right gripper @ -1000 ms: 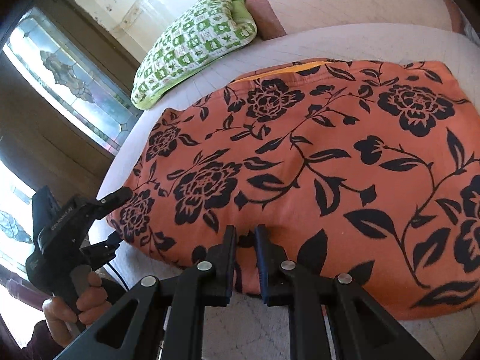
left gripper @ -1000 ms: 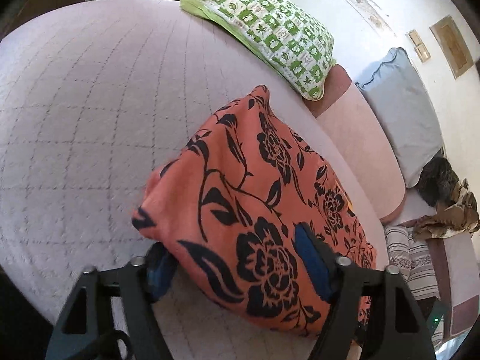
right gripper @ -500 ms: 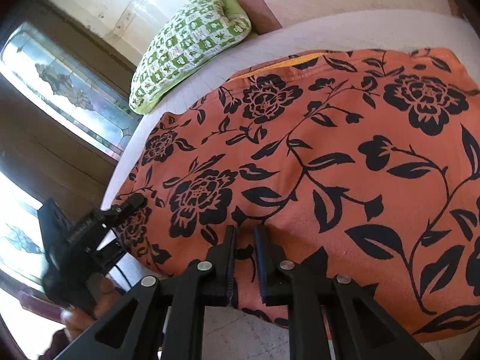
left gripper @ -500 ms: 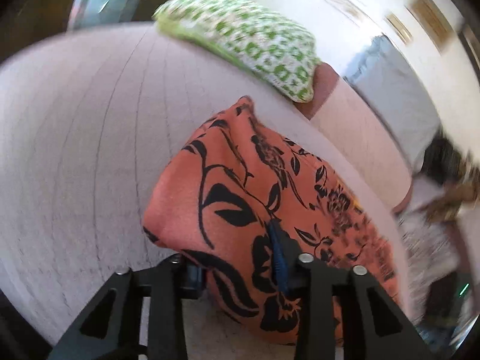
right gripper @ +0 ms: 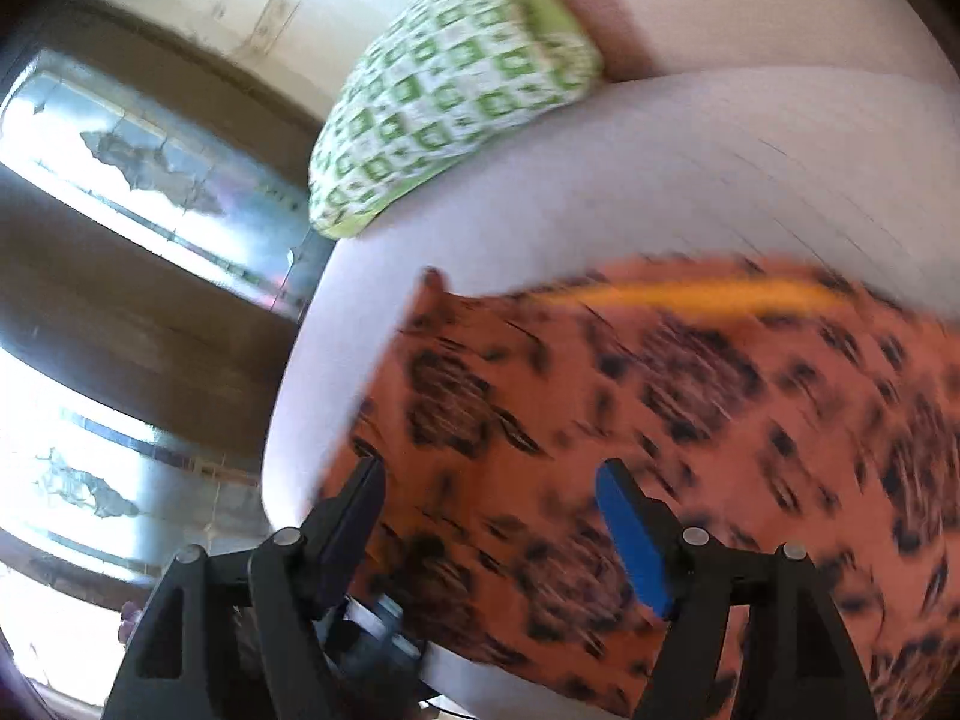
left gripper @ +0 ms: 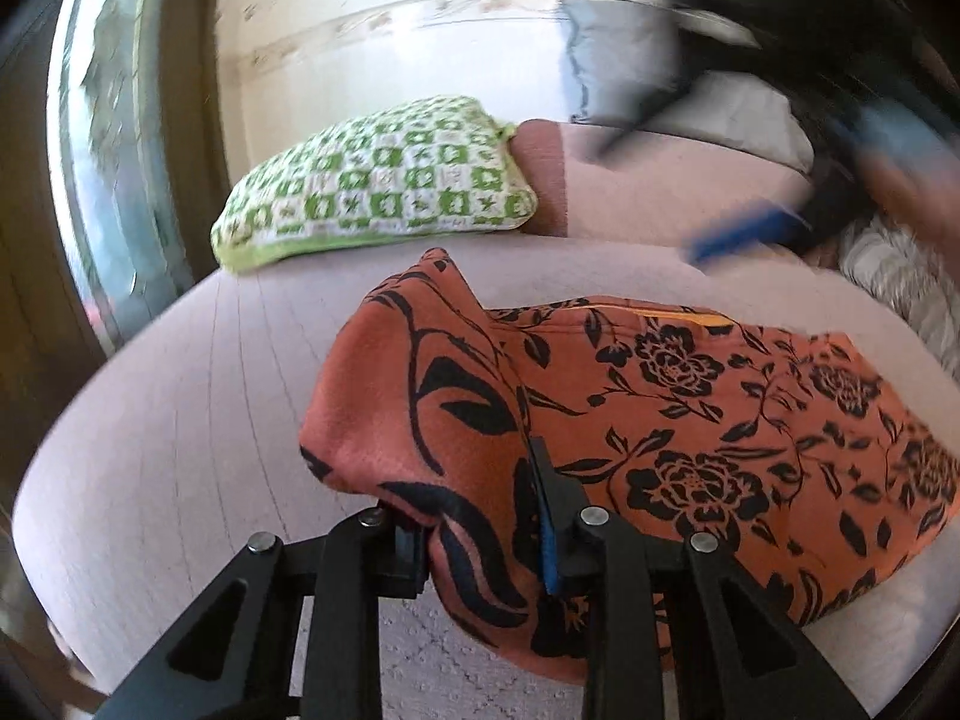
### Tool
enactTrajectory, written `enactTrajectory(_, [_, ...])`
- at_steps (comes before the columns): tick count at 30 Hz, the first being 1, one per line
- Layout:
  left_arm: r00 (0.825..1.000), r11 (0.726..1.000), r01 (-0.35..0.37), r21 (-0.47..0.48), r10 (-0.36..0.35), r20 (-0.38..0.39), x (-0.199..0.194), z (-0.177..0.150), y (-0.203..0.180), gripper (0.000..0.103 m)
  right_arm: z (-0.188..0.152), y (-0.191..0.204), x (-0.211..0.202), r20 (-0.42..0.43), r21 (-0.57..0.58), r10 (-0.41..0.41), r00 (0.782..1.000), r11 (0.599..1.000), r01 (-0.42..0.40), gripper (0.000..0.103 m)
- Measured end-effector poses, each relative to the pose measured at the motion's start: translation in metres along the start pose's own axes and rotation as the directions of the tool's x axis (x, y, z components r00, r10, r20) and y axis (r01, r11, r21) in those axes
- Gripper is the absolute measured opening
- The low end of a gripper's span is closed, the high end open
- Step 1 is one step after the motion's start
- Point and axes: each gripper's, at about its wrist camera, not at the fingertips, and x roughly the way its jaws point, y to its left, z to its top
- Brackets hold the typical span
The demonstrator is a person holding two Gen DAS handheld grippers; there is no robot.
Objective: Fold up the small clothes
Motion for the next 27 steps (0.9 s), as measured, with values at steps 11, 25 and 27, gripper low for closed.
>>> enactTrajectory(11, [0.998, 0.99, 0.035, 0.139, -0.042, 0.043, -0.011, -0.001, -0.02, 0.026, 0.047, 0.081, 0.112, -0.26, -0.181, -0.244, 0.934, 0.963, 0.201, 0.076])
enactTrajectory(25, [0.985, 0.967, 0.128, 0.221, -0.149, 0.084, -0.034, -0.01, -0.047, 0.026, 0.021, 0.061, 0.059, -0.01, -0.247, -0.33, 0.944, 0.915, 0.318, 0.014])
enactTrajectory(27, [0.979, 0.957, 0.164, 0.239, -0.188, 0.083, -0.038, -0.009, -0.06, 0.026, 0.018, 0.045, 0.037, 0.023, -0.226, -0.304, 0.952, 0.926, 0.301, 0.014])
